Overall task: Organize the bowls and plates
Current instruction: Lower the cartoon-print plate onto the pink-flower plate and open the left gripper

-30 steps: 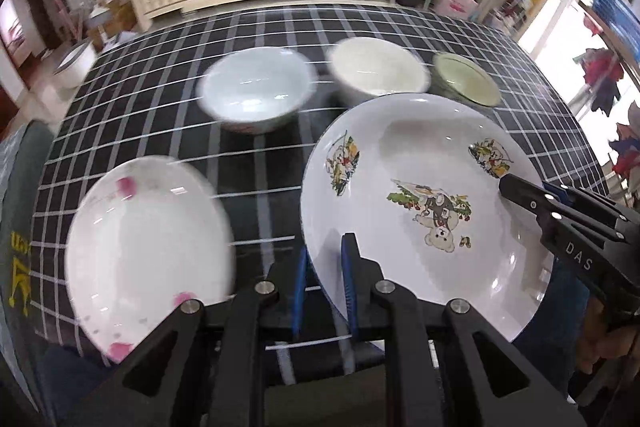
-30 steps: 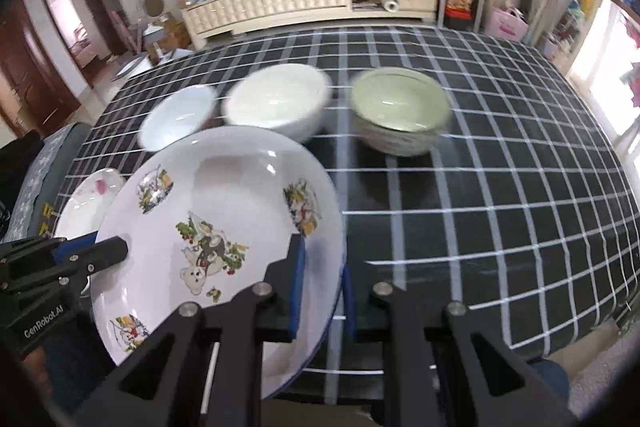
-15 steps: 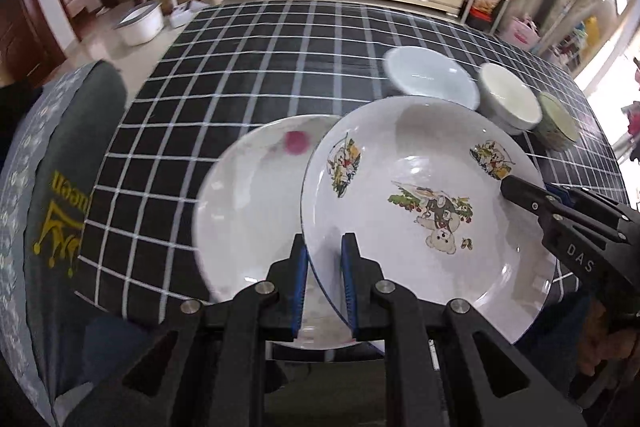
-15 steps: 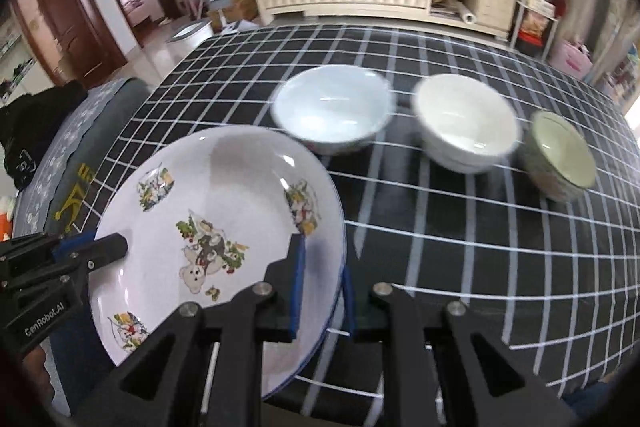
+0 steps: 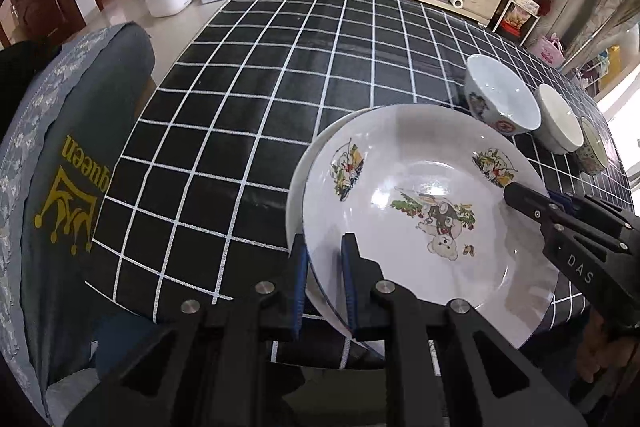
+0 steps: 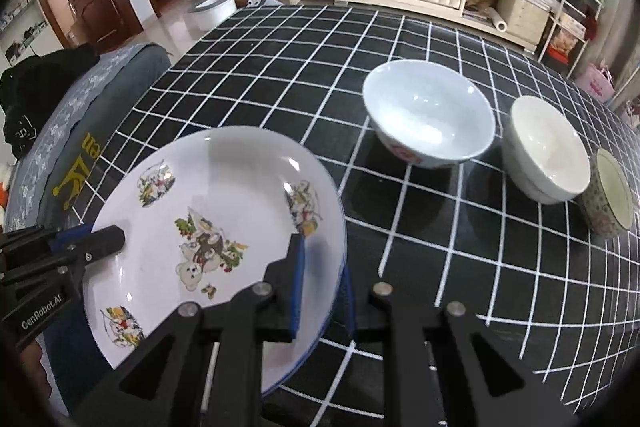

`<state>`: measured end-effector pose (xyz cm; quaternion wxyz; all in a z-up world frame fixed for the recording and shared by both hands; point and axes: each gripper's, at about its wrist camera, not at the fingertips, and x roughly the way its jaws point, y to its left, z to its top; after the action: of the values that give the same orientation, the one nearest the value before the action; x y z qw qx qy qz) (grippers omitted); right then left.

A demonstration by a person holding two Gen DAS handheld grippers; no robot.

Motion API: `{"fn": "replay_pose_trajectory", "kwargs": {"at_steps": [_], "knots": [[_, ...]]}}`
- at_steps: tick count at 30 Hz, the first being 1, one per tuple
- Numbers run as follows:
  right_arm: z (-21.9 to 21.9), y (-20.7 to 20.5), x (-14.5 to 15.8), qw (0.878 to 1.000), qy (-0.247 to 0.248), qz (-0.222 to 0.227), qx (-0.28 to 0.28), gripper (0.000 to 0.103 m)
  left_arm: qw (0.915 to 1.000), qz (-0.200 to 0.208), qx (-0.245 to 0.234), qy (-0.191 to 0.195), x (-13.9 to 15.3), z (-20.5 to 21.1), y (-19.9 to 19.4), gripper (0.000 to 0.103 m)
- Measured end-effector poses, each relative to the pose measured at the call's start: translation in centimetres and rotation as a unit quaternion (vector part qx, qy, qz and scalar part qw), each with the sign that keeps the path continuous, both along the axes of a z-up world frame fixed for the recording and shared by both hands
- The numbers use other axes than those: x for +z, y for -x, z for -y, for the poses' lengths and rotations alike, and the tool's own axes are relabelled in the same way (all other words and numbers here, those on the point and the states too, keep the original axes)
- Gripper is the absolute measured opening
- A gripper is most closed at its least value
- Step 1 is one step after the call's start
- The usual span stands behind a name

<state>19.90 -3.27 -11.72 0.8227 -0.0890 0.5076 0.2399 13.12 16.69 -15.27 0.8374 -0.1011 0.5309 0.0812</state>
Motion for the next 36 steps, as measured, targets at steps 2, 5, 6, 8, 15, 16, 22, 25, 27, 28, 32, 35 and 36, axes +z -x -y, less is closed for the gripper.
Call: {"fn": "replay_pose_trajectory", "kwargs": {"at_steps": [2,5,6,8,15,16,22,25,27,28,32,35,36], "knots": [[-0.3,-0.1,-0.3,1.000,0.005,-0.002,0.000,0.021,1.0000,-0.002,0.000,0.001,-0.3,-0.2,-0.1,0.015],[-0.7,0.0,-0.4,1.000,0.010,0.002,0.001,0.021,1.0000,0.001,-0.002,0.002,-0.5,-0.5,-0.3,0.015],[-0.7,0.1,-0.4,1.000,0.010,0.002,0.001,0.021,1.0000,0.001,-0.002,0.001,-0.5,-0.6,-0.3,0.015],[-0.7,0.1,-0.3,1.000,0.014,0.005,0.003,0.021,1.0000,0.001,-0.002,-0.002,-0.6,-0.6,-0.5,0.015],[-1.3,0.7,-0.7,1.000,0.021,0.001,0.008,0.021,0.9999,-0.006,0.006,-0.013,-1.0,-0.7,-0.2,0.015],[-1.3,0.8,-0.8,1.000,0.022,0.002,0.007,0.021,0.9999,-0.008,0.006,-0.012,-1.1,-0.7,-0.1,0.015],[-1.6,1.8,-0.6,0.999,0.041,0.017,0.009,0.020,0.9999,-0.011,0.007,-0.011,-1.3,-0.6,0.3,0.015],[-1.7,1.9,-0.6,0.999,0.046,0.021,0.006,0.020,0.9998,-0.011,0.006,-0.017,-1.4,-0.5,0.2,0.015],[-1.7,1.8,-0.7,0.999,0.046,0.022,0.006,0.020,0.9997,-0.012,0.007,-0.021,-1.5,-0.5,0.0,0.015],[-1.7,1.7,-0.8,0.999,0.044,0.021,0.006,0.020,0.9996,-0.013,0.007,-0.023,-1.6,-0.5,0.0,0.015],[-1.6,1.5,-0.9,0.999,0.034,0.012,0.002,0.020,0.9994,-0.019,0.001,-0.030,-1.7,-0.4,-0.4,0.015],[-1.5,1.2,-0.9,0.999,0.032,0.006,0.006,0.020,0.9994,-0.021,0.003,-0.028,-1.9,-0.5,-0.6,0.015],[-1.6,1.2,-0.8,0.999,0.033,0.004,0.009,0.020,0.9994,-0.021,0.003,-0.027,-1.9,-0.5,-0.6,0.015]]}}
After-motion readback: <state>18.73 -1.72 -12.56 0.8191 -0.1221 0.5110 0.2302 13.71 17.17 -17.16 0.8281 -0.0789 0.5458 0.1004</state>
